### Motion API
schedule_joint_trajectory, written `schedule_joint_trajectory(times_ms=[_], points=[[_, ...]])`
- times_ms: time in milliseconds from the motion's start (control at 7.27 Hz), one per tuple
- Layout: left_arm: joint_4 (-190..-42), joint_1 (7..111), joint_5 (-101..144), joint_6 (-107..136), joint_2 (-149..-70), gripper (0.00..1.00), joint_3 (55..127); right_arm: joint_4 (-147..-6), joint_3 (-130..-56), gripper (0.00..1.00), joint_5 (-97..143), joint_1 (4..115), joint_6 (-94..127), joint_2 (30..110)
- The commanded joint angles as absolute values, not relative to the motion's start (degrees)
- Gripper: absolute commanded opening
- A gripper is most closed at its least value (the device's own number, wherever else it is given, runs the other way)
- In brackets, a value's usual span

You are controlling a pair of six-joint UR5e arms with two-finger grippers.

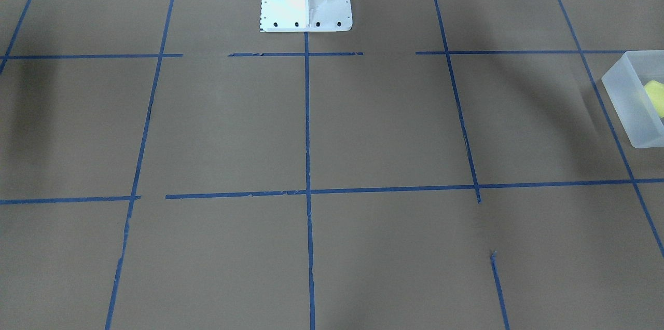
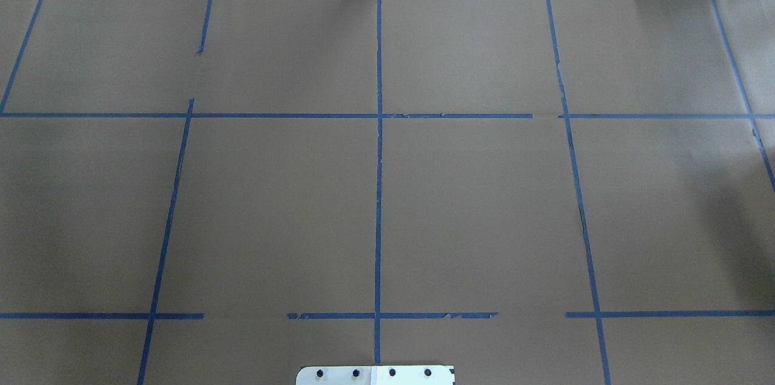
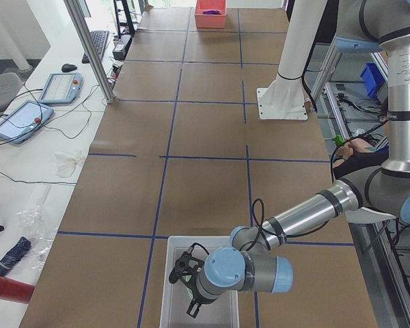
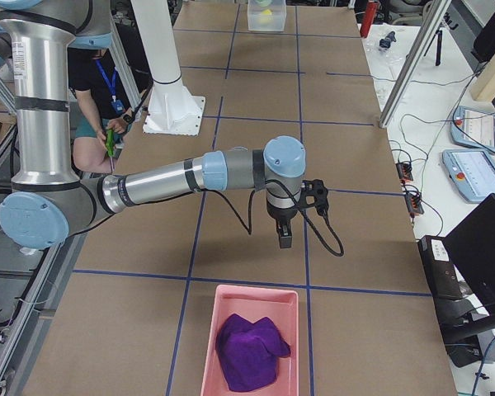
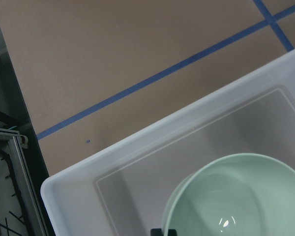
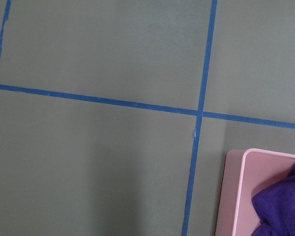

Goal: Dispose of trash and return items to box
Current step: 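Release the green bowl in the clear bin with the left gripper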

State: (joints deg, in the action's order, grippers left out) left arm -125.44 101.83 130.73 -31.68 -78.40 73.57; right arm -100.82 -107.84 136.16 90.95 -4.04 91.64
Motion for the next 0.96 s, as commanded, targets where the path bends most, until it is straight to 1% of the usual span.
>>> schedule_joint_trajectory(times_ms=[0, 138, 275, 412, 825], points=[[-130.5, 101.9, 130.5, -32.2, -75.3, 0.00, 71.4, -100.8, -107.8, 1.00, 136.0, 91.0, -4.0, 91.6], [-133.1, 101.8, 130.5, -28.0, -75.7, 0.00, 70.8, -100.7, -107.8, 1.00, 136.0, 90.9, -4.0, 91.6], [-135.2, 101.8, 130.4, -27.3, -75.7, 0.52, 70.9, -100.7, -107.8, 1.00, 136.1, 90.9, -4.0, 91.6], [-135.8, 101.7, 130.3, -27.4, -76.0, 1.00, 71.4, -100.7, -107.8, 1.00, 136.1, 90.9, -4.0, 91.7], [-132.5, 101.4, 130.4, -26.3, -79.8, 1.00, 76.5, -100.7, -107.8, 1.00, 135.9, 90.9, -4.0, 92.7]])
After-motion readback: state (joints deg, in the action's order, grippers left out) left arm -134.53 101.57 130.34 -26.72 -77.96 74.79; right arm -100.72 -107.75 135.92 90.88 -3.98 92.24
